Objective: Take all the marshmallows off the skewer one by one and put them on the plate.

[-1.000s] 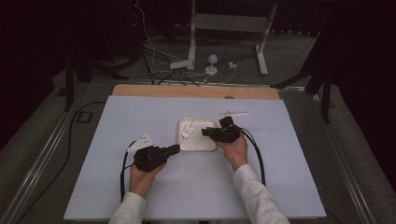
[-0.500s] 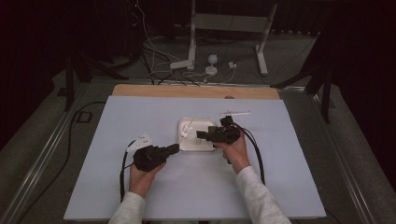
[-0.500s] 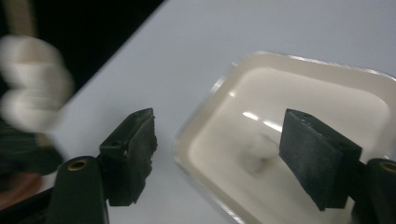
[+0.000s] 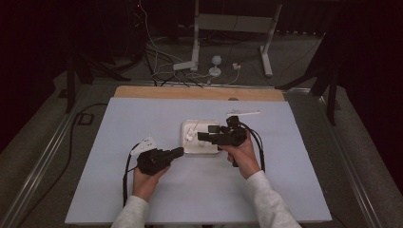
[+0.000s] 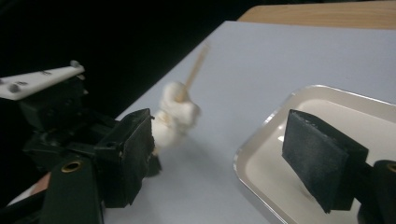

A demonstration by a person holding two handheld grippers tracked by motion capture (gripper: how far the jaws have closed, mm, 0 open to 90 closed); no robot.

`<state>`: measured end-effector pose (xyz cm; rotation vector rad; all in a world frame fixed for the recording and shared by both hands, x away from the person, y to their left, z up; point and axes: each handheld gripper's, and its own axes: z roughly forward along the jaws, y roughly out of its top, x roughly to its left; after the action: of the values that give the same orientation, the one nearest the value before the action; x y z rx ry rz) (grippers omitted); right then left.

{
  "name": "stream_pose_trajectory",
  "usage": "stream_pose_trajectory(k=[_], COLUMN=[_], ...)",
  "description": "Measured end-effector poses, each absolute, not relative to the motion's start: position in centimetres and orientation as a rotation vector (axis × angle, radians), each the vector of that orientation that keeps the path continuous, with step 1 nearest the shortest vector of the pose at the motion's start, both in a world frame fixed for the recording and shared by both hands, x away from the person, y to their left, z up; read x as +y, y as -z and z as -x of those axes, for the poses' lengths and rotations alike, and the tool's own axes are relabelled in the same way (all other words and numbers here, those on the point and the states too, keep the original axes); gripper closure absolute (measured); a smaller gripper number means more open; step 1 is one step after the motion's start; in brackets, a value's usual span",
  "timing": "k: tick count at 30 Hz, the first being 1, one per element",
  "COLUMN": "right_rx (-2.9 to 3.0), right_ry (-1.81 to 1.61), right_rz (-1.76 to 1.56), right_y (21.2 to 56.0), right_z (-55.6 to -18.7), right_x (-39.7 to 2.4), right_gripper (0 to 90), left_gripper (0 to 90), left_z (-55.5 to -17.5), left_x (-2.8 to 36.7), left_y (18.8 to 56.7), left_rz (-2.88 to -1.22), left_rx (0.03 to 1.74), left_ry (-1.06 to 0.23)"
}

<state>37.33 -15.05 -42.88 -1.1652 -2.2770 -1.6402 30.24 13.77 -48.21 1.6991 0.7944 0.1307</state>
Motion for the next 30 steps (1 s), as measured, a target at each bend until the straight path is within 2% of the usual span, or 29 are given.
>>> stream_pose_trajectory(k=[8,16,21,28,30], right_rx=[-2.275,-2.260,-2.233,-2.213,-2.219], right_ry=[1.651,1.636,1.621,1.587,1.575], right_rz=[1.120,1.130,1.105,1.064,1.053], right_y=[42.1,42.3,42.6,42.8,42.8], right_z=[-37.2,-37.5,-37.7,-37.6,-37.5], right_x=[-14.0,-13.5,-13.5,-13.2,-13.1], right_gripper=[24.2,33.5,51.4,61.6,67.0], left_gripper=[90.0,90.0,90.0,90.0,90.0], left_z=[-30.1,-30.0,-30.0,-29.9,-30.0], left_x=[13.6,13.4,13.2,13.1,13.1], left_y=[48.2,48.1,48.1,48.2,48.2], left_rz=[-1.692,-1.682,-1.682,-1.688,-1.695], left_rx=[0.782,0.758,0.755,0.758,0.758], left_ry=[-0.123,-0.112,-0.109,-0.112,-0.116])
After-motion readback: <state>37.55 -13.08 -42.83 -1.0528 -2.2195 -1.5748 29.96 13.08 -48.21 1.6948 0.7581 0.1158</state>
